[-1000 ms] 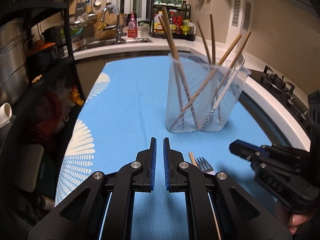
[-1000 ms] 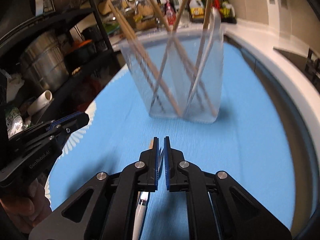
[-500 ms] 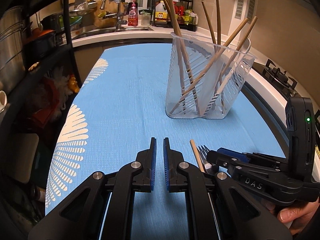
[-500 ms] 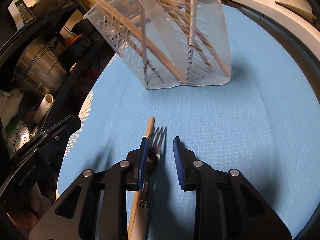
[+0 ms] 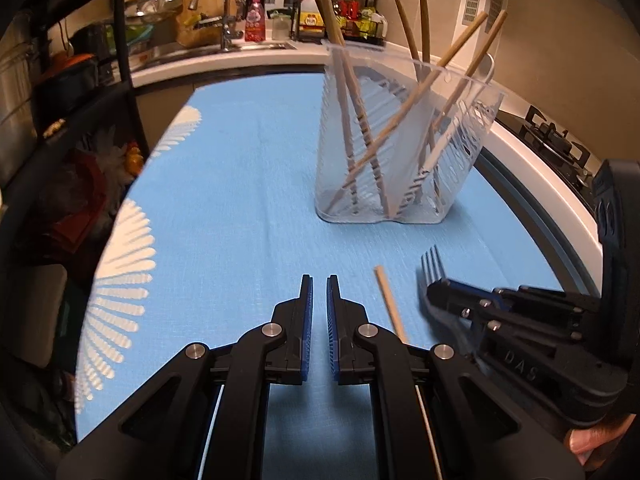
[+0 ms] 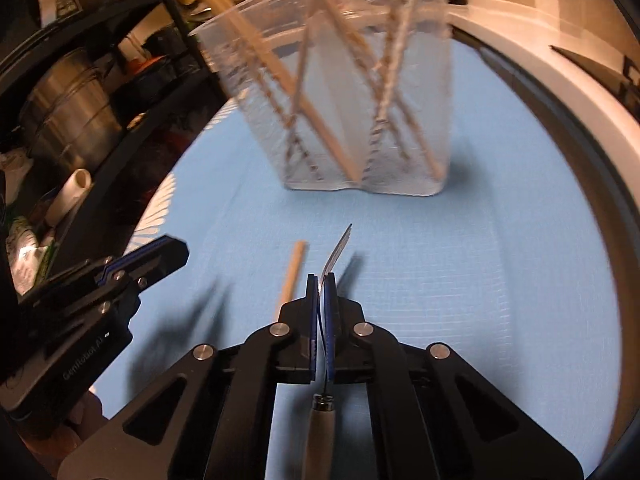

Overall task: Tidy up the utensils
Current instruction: 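Close the left gripper on the last wooden chopstick while the right gripper holds the fork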

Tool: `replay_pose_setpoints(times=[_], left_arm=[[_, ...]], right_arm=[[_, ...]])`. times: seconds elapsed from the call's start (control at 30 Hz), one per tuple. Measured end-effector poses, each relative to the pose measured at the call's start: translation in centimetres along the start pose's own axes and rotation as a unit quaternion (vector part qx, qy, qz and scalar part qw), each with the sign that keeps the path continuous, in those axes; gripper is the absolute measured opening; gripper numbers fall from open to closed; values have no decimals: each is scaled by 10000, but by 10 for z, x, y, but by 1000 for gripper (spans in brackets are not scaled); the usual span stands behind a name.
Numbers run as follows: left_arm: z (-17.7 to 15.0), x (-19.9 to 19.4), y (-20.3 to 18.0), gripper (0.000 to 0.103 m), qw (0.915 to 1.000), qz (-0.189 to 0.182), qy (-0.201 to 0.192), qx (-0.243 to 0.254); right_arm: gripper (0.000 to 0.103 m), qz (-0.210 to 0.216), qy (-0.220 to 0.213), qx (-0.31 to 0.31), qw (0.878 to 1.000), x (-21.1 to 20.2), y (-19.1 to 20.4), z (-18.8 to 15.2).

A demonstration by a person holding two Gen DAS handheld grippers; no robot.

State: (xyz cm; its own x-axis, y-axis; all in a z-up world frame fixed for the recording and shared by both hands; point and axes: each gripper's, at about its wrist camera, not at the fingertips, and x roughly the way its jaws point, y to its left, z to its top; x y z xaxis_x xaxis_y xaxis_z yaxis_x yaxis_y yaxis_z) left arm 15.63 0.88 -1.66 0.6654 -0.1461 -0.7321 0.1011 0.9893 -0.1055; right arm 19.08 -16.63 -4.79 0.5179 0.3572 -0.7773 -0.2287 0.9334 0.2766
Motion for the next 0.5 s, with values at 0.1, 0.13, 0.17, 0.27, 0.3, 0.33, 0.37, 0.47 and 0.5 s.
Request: replay_pose_setpoints(times=[0.1, 0.13, 0.17, 0.27, 0.3, 0.33, 0.37, 0.47, 0.5], left_arm=[[0, 11, -6, 7, 9996, -214, 180, -52], [-1, 15, -9, 7, 9992, -295, 248, -53], [-1, 19, -13, 8, 9989, -353, 298, -40], [-3, 27, -25, 8, 9984, -401, 397, 87], [-4, 30, -28, 8, 9983, -396, 419, 101], [-5, 34, -30, 9, 9980, -421, 465, 99], [-6, 38, -33, 10, 9977, -432, 517, 111], [-9, 46, -37, 11, 9973, -404, 587, 185], [-9, 48, -38, 12, 9971, -414, 603, 204]], right_arm=[[3, -483, 65, -139, 9987, -3, -4, 2], [3, -543, 73, -119, 9984, -4, -6, 2], [3, -611, 105, -106, 9980, -4, -9, 2], [3, -839, 177, -104, 9963, -2, -14, 1], [3, -907, 234, -88, 9956, 1, -16, 0], [3, -938, 273, -63, 9952, 2, -19, -1], [3, -927, 263, -21, 9953, 2, -21, -2], [3, -962, 247, -29, 9951, 0, -25, -3], [3, -971, 248, -21, 9950, 0, -25, -3]])
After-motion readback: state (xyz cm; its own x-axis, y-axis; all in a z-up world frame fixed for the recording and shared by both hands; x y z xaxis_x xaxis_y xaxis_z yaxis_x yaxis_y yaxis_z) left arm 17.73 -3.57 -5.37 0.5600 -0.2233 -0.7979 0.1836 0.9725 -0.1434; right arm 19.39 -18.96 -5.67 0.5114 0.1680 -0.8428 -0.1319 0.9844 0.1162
